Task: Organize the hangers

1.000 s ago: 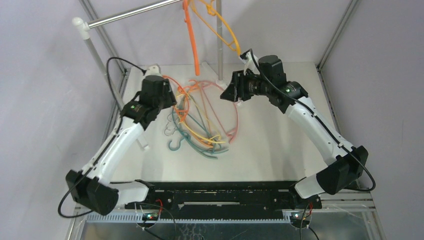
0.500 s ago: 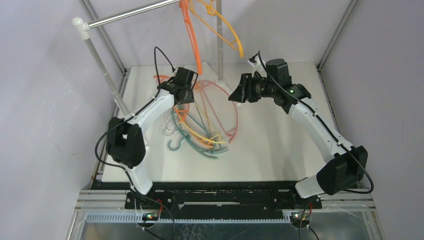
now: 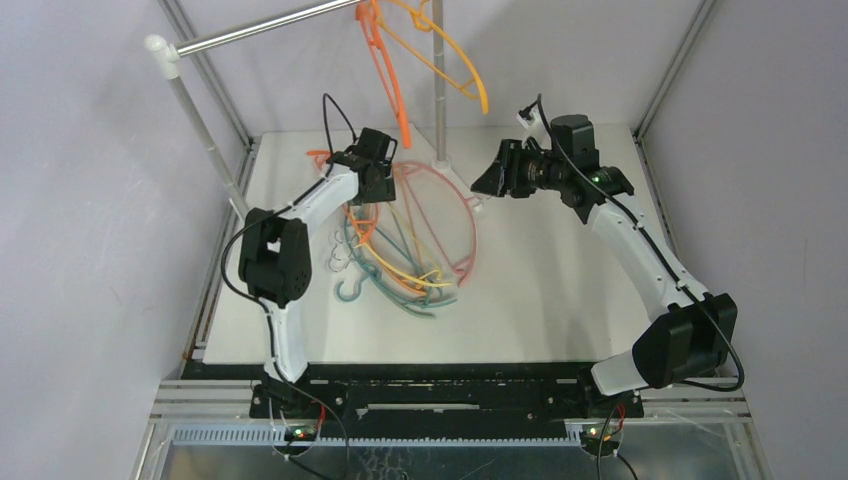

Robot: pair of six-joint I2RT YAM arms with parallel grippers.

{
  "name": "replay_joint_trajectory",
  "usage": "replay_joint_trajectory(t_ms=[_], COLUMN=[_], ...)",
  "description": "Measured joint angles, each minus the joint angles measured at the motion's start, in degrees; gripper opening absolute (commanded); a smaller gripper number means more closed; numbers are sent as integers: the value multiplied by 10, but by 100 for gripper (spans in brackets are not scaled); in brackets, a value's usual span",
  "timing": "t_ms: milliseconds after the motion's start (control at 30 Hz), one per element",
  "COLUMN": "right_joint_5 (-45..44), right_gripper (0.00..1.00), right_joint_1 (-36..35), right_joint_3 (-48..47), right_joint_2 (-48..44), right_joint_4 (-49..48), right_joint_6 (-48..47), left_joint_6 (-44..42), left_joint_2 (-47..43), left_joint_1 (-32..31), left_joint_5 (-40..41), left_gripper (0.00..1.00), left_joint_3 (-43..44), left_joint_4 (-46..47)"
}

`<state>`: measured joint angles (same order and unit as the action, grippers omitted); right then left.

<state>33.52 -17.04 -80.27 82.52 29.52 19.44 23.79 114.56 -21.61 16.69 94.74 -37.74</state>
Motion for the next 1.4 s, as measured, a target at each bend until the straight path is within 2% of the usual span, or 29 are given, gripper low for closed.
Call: replay_joint_trajectory(t_ms=[200, 367, 633, 733, 900, 1033, 1233, 1400], right_joint_5=[14, 18, 26, 28, 30, 30, 31, 35], right_gripper=[55, 54, 53, 53, 52, 52, 51, 49], right_joint_1=[11, 18, 32, 33, 35, 35, 35, 35], right_joint_3=[0, 0, 1, 6, 14, 14, 20, 20], right_joint_2=[9, 24, 29, 29, 29, 29, 29, 29], right_joint_4=[-6, -6, -6, -6, -5, -6, -7, -14], right_joint_6=[5, 6, 9, 9, 11, 11, 16, 19], left_joint_6=[-11, -18, -20, -19, -21, -24, -24, -24], left_joint_2=[40, 66, 95, 104, 115, 116, 102, 26], left_joint_1=[7, 7, 8, 8, 9, 9, 12, 13], left_joint_5=[-12, -22, -34, -36, -39, -40, -40, -51], left_gripper=[71, 62, 54, 44, 15, 1, 0, 0], left_joint_3=[44, 68, 68, 67, 66, 58, 31, -6], left_joint_4=[-13, -28, -50, -50, -49, -46, -30, -40])
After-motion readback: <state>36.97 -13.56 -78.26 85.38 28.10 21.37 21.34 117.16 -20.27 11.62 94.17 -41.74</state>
